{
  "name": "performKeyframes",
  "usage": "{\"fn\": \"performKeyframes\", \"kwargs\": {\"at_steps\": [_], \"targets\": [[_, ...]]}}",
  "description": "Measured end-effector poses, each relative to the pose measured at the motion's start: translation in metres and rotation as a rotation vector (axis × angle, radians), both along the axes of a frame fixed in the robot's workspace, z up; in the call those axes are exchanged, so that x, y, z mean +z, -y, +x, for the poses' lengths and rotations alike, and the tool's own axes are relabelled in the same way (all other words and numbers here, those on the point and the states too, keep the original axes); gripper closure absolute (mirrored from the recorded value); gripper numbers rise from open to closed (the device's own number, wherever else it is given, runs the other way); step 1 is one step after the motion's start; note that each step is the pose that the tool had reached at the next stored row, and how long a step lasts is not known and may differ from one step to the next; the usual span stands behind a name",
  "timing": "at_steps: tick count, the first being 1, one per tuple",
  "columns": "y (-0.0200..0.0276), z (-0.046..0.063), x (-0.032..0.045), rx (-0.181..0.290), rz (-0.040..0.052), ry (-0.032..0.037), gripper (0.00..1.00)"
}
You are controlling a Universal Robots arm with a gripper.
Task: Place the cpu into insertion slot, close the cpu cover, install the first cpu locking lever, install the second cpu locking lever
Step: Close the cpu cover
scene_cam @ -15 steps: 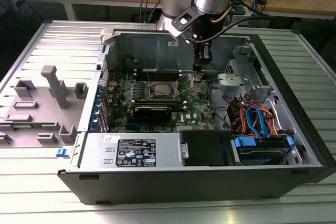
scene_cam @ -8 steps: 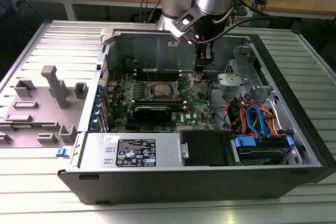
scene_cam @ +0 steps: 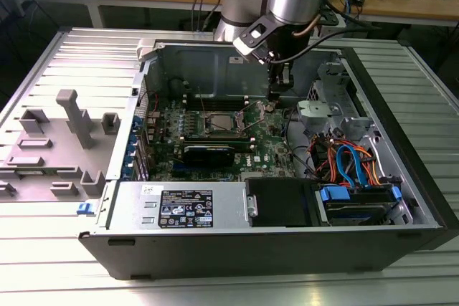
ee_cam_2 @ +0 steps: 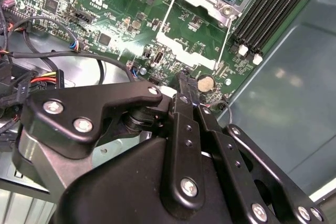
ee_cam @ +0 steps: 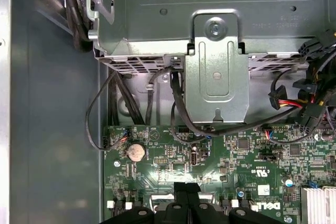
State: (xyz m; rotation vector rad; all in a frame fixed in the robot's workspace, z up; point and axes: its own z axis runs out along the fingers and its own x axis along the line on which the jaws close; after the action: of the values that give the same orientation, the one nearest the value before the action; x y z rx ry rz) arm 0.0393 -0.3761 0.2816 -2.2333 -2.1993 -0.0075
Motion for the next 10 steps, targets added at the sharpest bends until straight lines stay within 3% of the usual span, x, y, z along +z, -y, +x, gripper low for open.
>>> {"fn": "performKeyframes", "kwargs": {"at_steps": [6, 10], "targets": [[-0.0008, 0.0041, -0.0028, 0.000, 0.0000, 0.0000, 0.89], [-0.0010, 0.0049, -0.0093, 0.015, -0.0002, 0.0001, 0.89]]}}
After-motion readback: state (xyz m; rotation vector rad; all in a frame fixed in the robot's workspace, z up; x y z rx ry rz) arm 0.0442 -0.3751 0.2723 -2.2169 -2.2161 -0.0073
